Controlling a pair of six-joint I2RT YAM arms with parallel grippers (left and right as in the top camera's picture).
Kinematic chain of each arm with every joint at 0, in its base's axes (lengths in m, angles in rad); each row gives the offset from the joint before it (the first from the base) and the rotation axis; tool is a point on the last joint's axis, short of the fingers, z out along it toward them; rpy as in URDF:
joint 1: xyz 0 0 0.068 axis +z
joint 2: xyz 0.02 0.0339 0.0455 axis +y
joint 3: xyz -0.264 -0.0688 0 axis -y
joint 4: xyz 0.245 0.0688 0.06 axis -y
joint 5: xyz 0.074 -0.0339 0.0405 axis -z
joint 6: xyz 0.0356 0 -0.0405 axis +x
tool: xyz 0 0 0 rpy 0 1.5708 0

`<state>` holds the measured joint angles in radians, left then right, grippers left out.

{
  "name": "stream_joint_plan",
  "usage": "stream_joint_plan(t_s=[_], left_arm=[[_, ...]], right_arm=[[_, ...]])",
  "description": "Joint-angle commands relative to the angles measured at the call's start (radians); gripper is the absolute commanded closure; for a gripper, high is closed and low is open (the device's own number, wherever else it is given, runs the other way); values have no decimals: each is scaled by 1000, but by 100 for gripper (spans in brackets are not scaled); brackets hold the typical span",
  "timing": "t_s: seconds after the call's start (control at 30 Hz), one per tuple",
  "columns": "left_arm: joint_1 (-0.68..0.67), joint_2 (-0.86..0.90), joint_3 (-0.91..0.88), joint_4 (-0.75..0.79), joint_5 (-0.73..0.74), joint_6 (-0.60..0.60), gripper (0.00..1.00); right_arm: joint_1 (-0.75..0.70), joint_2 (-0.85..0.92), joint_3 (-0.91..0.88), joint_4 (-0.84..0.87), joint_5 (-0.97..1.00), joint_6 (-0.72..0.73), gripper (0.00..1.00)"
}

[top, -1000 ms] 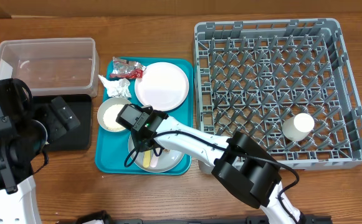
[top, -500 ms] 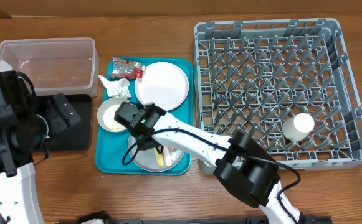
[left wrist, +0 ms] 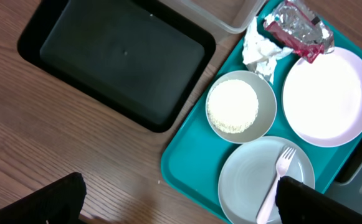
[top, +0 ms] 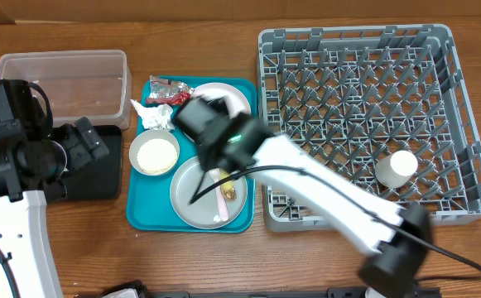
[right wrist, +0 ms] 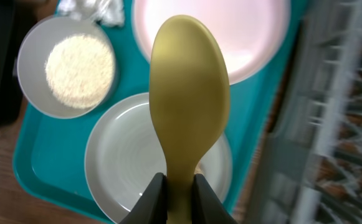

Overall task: Sort waste into correct bins and load items into the dishwasher rack
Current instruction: 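Place the yellow spoon into the dish rack's left edge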

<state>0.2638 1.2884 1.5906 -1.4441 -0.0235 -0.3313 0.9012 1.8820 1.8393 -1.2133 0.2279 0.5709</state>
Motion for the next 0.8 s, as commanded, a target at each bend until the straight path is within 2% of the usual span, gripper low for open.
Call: stream_joint_plan(t_s=[0.0,0.17,0.33,0.47,0.57,0.77], left_arm=[[6,25,9,3,-10,-6,0],[6,55,9,4,-10,-6,0],[6,83,9,4,-10,-6,0],[6,97,9,4,-10,-6,0],[6,97,9,5,-10,-6,0],[6,97,9,5,-10,-6,0]], right_arm=[[-85,-98,32,-37,21,-23,89],[-137,-119,32,-78,3,-101,89],[-202,-100,5,-80,16,-113,89],[-279,-98,-58,-36,5,-140,89],[-340,-97,-123,22,-93,-229,89],[-371,-96,-266,139,-157,-337,88]])
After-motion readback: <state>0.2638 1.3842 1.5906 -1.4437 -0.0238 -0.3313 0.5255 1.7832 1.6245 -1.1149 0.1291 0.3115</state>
